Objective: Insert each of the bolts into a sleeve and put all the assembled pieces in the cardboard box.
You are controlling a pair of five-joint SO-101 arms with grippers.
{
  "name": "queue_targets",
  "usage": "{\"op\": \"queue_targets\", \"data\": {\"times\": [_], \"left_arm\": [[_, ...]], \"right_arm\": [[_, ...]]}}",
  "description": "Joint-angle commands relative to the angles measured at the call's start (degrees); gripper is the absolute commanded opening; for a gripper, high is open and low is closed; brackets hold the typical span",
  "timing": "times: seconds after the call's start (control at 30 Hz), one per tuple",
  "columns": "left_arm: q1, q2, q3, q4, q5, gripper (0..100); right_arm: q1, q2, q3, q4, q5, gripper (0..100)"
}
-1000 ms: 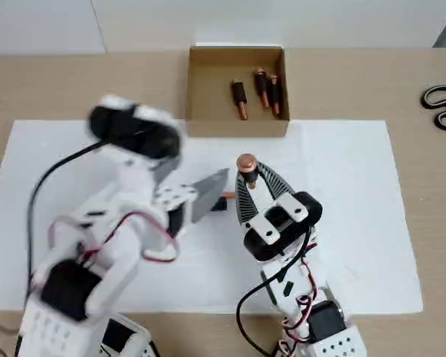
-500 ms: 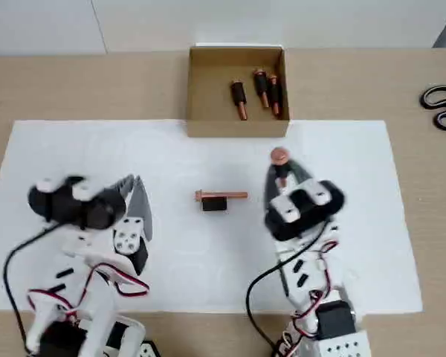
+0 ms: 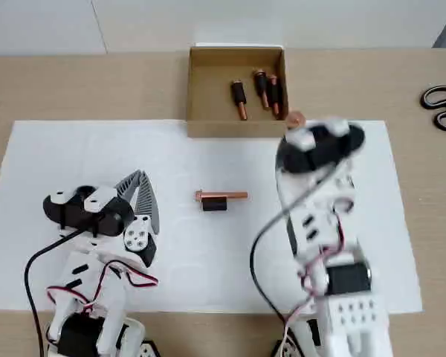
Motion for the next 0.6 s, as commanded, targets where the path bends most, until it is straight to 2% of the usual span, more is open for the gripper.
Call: {"op": "queue_targets", "data": {"times": [0.0,0.27,0.57], "left_arm": [[-0.4,-0.6,0.5,-2.1,-0.1,1],[-0.4,-0.6,0.4,-2.1,-0.3,1],[-0.4,-0.6,0.4,-1.9,-0.2,1]], "right_arm": [[0.0,14.2,-13.3,-2.2,-0.6,0.2],[-0.3,42.2,-28.9,-19.6,-0.5,0.2],[-4.9,64.3,-41.8,-33.8,-0.5,0.2]]}}
